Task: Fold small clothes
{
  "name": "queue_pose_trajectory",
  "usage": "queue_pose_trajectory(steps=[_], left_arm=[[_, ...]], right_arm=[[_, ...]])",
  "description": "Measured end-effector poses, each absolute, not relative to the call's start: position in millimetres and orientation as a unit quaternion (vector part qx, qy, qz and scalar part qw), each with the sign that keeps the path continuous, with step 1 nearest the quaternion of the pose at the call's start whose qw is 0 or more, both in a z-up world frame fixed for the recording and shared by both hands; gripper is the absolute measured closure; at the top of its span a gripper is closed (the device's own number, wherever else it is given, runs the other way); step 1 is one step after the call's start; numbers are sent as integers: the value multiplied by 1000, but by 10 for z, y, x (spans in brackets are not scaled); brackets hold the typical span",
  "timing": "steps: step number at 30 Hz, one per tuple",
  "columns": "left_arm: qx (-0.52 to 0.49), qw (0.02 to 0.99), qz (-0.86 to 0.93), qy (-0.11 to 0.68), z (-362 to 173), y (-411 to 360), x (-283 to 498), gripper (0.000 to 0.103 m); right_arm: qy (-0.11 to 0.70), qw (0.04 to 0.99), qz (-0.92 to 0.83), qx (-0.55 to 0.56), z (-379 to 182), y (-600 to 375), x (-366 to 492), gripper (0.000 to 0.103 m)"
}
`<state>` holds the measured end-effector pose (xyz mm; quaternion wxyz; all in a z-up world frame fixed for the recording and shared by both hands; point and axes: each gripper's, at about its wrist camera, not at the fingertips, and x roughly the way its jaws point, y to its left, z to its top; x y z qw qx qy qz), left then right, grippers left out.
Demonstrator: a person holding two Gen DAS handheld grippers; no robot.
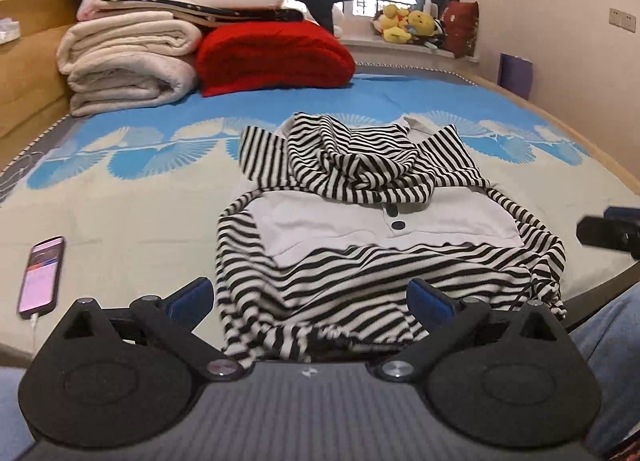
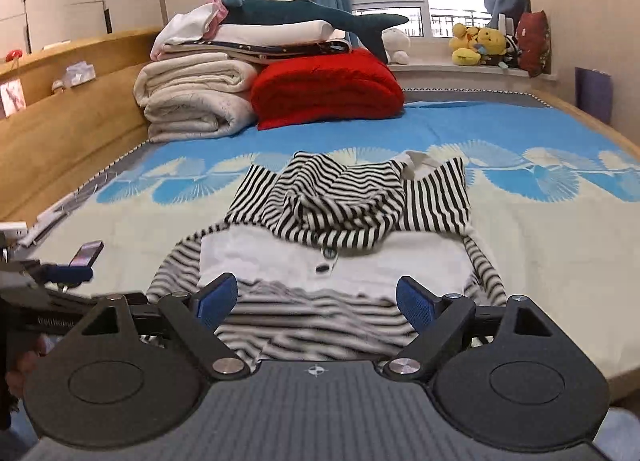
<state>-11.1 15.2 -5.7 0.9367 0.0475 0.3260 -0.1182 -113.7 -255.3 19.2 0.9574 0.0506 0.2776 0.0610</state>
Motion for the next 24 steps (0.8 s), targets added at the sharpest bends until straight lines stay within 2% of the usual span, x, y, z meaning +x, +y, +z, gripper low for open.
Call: queue_pose_trajectory(steps=[16, 24], left_arm=[[71, 949, -87, 296, 184, 247, -556, 0], [84, 944, -83, 308, 155, 215, -608, 0]], right_arm=[[268, 961, 58, 45, 283, -2422, -1708, 16], [262, 962, 54, 47, 318, -2416, -1836, 15]])
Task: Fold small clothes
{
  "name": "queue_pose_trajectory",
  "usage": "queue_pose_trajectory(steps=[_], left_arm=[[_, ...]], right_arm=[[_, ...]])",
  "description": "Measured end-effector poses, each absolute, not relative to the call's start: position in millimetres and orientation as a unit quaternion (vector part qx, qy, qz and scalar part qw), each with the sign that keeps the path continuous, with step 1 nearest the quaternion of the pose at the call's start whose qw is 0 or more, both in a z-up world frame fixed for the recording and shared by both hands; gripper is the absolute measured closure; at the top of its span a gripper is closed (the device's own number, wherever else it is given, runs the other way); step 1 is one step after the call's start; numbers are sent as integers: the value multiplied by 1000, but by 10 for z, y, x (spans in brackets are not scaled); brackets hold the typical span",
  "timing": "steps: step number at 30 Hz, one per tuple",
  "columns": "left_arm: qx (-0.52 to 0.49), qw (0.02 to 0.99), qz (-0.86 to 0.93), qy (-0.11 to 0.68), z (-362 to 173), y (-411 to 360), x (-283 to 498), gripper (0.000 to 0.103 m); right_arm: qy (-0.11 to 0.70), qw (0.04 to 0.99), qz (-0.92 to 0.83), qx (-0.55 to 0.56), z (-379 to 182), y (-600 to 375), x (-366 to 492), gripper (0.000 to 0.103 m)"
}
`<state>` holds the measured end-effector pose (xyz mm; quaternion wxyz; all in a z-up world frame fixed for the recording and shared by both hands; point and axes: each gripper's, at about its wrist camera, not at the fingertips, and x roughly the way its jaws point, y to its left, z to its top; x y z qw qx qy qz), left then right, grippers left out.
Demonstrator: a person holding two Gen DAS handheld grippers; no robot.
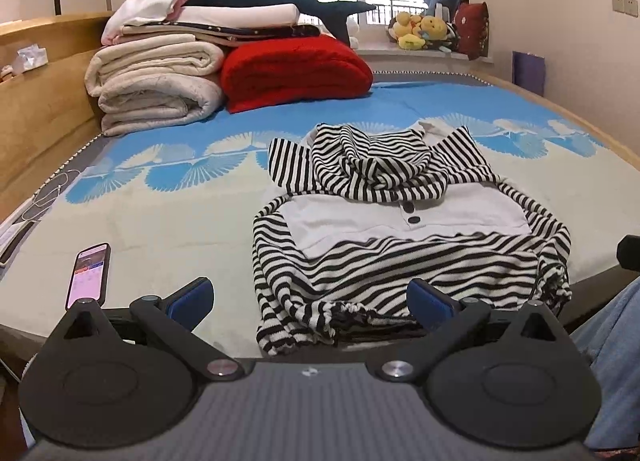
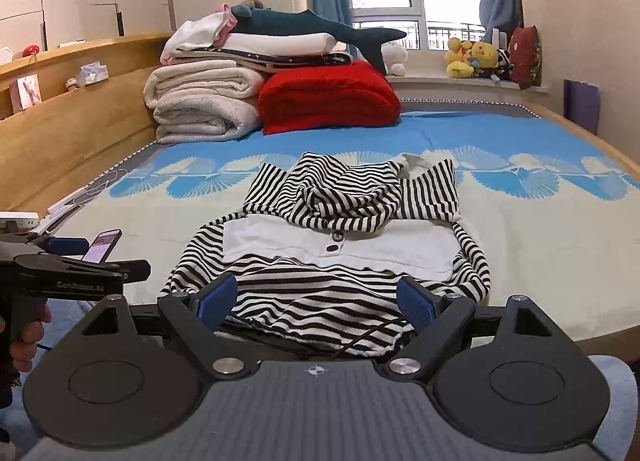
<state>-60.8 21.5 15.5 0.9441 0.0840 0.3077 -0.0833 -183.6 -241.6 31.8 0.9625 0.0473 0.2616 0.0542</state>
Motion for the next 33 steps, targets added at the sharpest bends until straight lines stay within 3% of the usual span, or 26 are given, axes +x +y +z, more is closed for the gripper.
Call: queue_pose_trajectory(steps=[14, 25, 33], left_arm=[[103, 942, -100, 303, 186, 101, -995, 0], [117, 953, -106, 259, 413, 10, -1401, 0], [118, 948, -100, 279, 338, -4, -1332, 0]], right_arm=[[261, 961, 53, 71, 338, -2377, -2310, 15], [210, 972, 73, 71, 622, -2353, -2841, 15], [219, 969, 66, 90, 579, -2440, -2742, 15]])
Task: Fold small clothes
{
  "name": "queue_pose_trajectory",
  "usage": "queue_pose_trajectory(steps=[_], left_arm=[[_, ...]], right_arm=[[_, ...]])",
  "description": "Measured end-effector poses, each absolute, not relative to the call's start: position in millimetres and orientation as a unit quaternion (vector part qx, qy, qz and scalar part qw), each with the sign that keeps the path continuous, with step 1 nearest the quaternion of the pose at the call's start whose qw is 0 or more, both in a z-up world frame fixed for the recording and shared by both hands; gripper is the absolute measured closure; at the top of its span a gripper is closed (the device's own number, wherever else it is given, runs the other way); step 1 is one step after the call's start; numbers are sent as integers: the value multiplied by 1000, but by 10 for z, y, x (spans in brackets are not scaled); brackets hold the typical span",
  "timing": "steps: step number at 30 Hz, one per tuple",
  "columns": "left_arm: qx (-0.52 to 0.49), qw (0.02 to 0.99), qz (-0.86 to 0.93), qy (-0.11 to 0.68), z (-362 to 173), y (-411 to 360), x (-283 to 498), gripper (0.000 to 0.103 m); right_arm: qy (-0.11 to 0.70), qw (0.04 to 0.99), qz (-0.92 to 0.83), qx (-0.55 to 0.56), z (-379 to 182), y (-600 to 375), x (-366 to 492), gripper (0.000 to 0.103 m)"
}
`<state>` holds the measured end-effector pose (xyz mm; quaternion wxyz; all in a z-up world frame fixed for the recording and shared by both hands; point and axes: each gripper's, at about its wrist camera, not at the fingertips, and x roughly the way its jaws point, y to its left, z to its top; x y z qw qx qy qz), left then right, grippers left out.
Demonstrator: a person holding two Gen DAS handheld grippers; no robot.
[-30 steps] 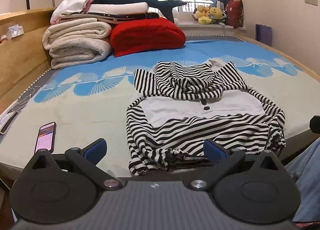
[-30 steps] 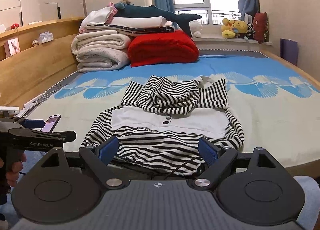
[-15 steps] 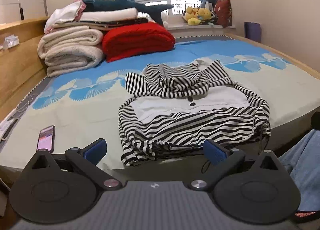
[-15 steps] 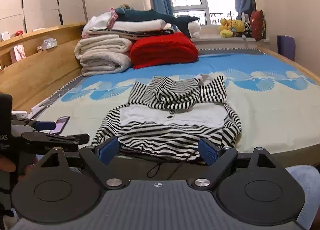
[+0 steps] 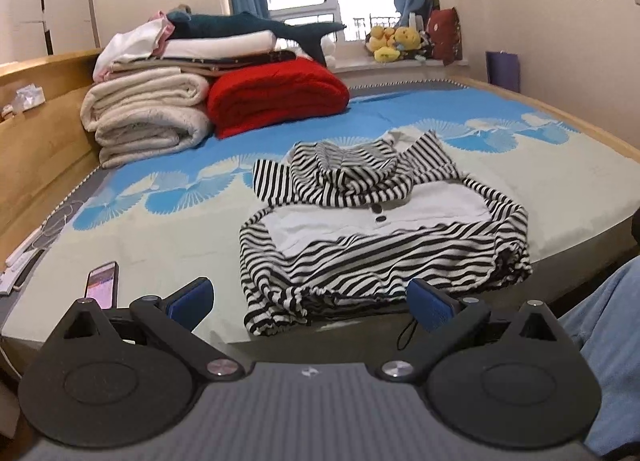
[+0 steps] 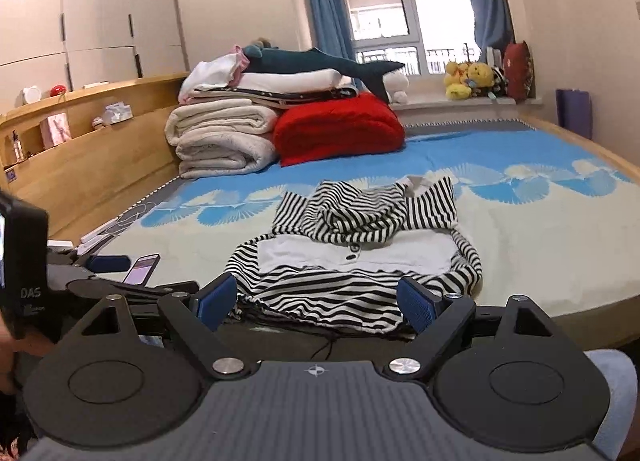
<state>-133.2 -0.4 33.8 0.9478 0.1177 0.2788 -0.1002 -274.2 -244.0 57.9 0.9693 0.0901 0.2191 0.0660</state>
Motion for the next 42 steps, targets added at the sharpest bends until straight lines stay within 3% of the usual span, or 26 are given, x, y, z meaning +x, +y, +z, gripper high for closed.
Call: queue_pose_trajectory(steps=[14, 24, 31, 33, 34, 35, 36, 37, 38, 42], left_arm=[[118, 920, -59, 370, -245, 52, -283, 0], [54, 923, -66, 374, -613, 289, 986, 0], [51, 860, -89, 500, -1253, 368, 1370, 0], [28, 864, -99, 492, -1232, 438, 1300, 1], [20, 859, -108, 500, -1201, 447, 1298, 10], [8, 861, -114, 496, -1151, 466, 1283, 25], [-3, 861, -127, 493, -1091, 482, 1277, 70], [-21, 857, -136, 496, -1040, 497, 1283, 90], [-47, 854, -139, 499, -983, 543, 1286, 90], [-65, 865, -144, 476, -671, 709, 1110, 91]], right_arm=[[312, 942, -8, 120, -106, -2943, -1456, 15], [378, 916, -111, 72, -932, -3369, -142, 15], [424, 892, -119, 106, -1248, -3577, -157, 12], [440, 885, -71, 134, -1223, -3553, -249, 12], [441, 884, -50, 144, -1199, -3520, -288, 14], [437, 887, -47, 139, -1183, -3496, -312, 27], [438, 891, -40, 116, -1176, -3457, -304, 53], [438, 892, -48, 97, -1165, -3438, -292, 69], [438, 893, -34, 102, -1142, -3463, -279, 89], [416, 896, -19, 153, -833, -3588, -382, 91]])
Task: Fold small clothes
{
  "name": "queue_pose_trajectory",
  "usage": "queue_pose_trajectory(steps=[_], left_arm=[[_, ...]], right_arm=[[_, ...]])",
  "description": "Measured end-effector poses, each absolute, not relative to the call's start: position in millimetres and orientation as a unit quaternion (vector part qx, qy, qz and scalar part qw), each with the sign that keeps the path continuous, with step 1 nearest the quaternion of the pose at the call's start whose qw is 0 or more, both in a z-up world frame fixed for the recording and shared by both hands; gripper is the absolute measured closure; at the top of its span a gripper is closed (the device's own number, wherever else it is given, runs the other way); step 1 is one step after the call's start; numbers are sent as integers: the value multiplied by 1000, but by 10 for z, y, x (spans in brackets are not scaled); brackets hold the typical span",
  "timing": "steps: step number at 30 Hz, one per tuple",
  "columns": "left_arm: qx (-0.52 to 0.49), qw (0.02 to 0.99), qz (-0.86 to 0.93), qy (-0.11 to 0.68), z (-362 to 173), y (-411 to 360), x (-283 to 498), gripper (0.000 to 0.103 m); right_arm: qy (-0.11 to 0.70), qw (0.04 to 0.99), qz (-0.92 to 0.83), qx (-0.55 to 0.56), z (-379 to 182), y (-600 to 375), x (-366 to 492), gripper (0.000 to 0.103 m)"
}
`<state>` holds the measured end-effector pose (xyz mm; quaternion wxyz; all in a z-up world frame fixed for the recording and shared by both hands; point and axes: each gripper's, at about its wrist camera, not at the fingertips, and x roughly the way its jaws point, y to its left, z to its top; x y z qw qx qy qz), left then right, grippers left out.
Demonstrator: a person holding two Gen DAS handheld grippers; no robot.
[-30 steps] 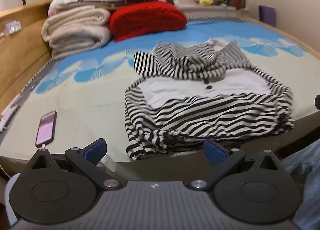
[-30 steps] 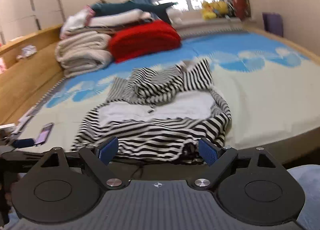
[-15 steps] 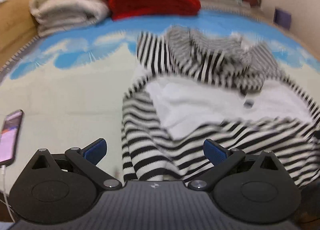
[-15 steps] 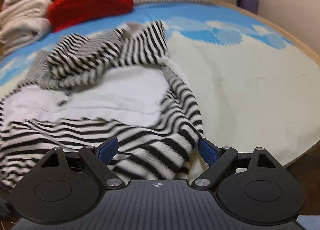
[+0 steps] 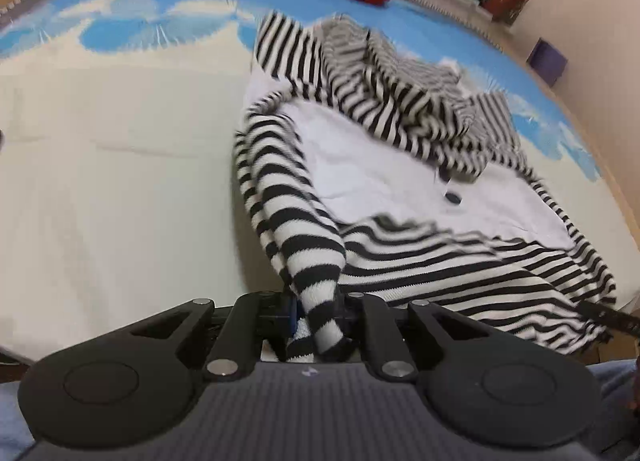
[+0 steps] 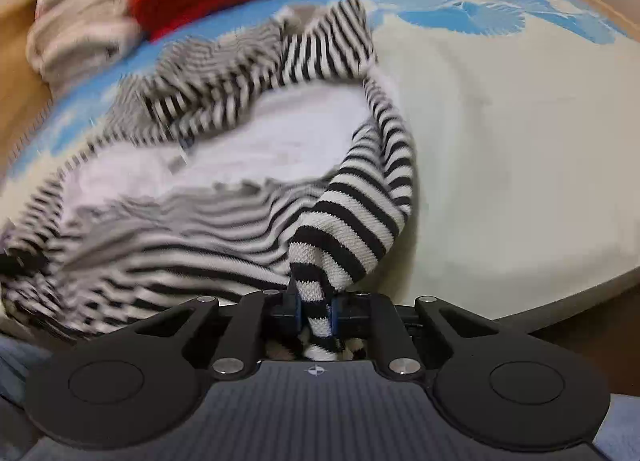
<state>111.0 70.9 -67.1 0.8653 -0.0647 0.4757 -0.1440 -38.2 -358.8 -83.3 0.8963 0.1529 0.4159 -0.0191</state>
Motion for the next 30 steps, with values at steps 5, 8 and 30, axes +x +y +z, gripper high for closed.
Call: queue_pose_trajectory(steps=[5, 8, 30], left_arm=[[-70, 862, -173, 472, -405, 888, 553, 91], [-78, 850, -181, 489, -391, 1010, 167, 91], [-143, 839, -32, 524, -270, 564, 4283, 15]], right_arm=[[400, 897, 9, 189, -496, -3592, -822, 91], [411, 882, 17, 227, -447, -3644, -1166, 91], [413, 820, -164, 361, -335, -4357, 2539, 42]])
